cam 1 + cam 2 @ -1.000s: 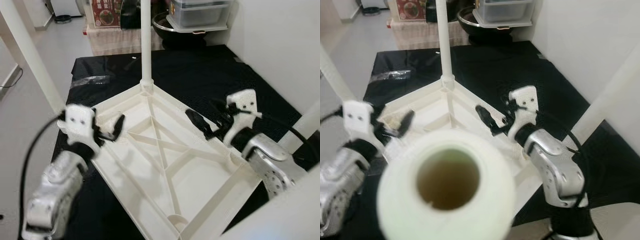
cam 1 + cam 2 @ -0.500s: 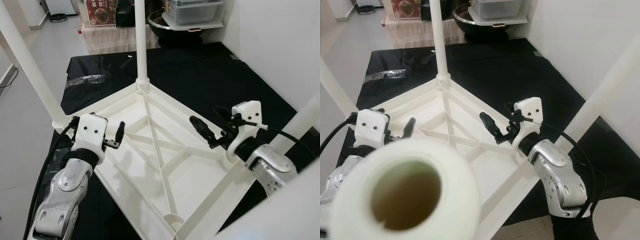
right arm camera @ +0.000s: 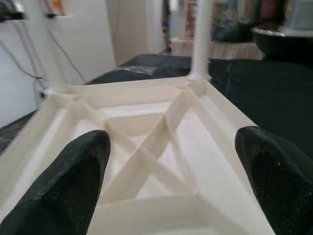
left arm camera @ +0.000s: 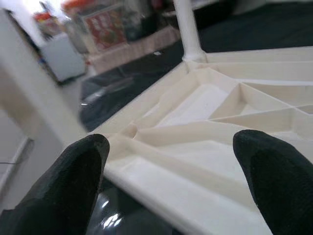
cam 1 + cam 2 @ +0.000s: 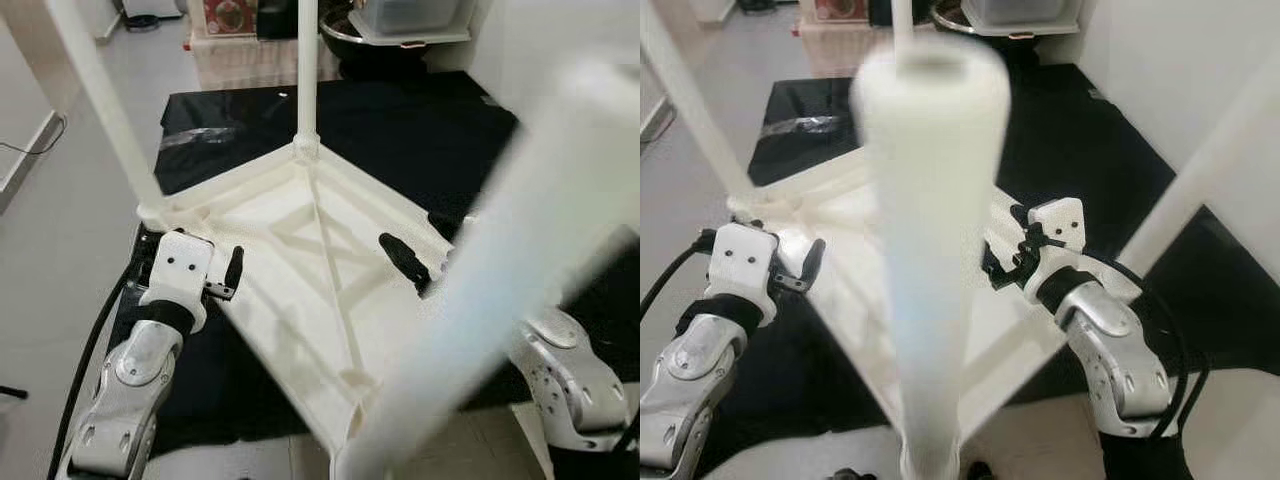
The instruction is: Building children table
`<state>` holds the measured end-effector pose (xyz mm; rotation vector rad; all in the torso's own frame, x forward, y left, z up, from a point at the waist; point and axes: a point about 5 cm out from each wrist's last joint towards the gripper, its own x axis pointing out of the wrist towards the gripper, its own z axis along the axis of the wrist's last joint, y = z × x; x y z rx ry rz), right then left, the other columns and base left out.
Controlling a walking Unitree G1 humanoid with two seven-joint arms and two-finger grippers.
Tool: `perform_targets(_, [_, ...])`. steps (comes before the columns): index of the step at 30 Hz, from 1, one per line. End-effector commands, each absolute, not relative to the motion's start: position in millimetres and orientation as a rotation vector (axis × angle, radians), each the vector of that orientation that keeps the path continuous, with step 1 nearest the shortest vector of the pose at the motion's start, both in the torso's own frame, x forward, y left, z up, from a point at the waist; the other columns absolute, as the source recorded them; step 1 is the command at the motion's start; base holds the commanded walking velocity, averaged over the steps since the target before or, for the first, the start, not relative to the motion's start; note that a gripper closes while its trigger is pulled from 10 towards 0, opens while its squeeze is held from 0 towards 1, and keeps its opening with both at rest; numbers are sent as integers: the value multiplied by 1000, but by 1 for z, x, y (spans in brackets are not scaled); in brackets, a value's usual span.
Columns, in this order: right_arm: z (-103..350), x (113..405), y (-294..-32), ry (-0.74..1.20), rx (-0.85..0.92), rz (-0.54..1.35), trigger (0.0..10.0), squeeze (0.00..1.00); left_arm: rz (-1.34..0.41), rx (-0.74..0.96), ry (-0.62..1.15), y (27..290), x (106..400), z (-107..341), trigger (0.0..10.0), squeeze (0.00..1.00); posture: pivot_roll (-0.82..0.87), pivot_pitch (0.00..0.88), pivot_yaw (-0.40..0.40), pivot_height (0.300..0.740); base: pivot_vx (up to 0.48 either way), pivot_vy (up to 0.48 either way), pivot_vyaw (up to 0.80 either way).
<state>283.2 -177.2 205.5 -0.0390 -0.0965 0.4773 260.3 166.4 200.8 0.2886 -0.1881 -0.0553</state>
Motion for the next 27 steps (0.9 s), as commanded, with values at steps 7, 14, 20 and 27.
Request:
perform_targets(7, [203, 282, -177, -97, -45, 473, 10000, 0, -46, 292, -183, 167, 260, 200, 10000, 0, 4, 94, -4, 740, -306, 0, 0])
perform_targets(14, [196, 283, -179, -69, -94, 448, 10000, 0, -46, 293, -181, 167, 260, 199, 10000, 0, 4, 97, -1, 740, -299, 0, 0])
perform_targets(20, [182, 288, -188, 1, -193, 379, 10000, 0, -76, 269, -161, 163, 257, 193, 10000, 0, 4, 100, -3, 740, -248, 0, 0])
perform_targets(27, [173, 292, -194, 52, -283, 337, 10000, 0, -396, 47, -139, 124, 240, 184, 10000, 0, 4, 108, -8, 740, 0, 0, 0])
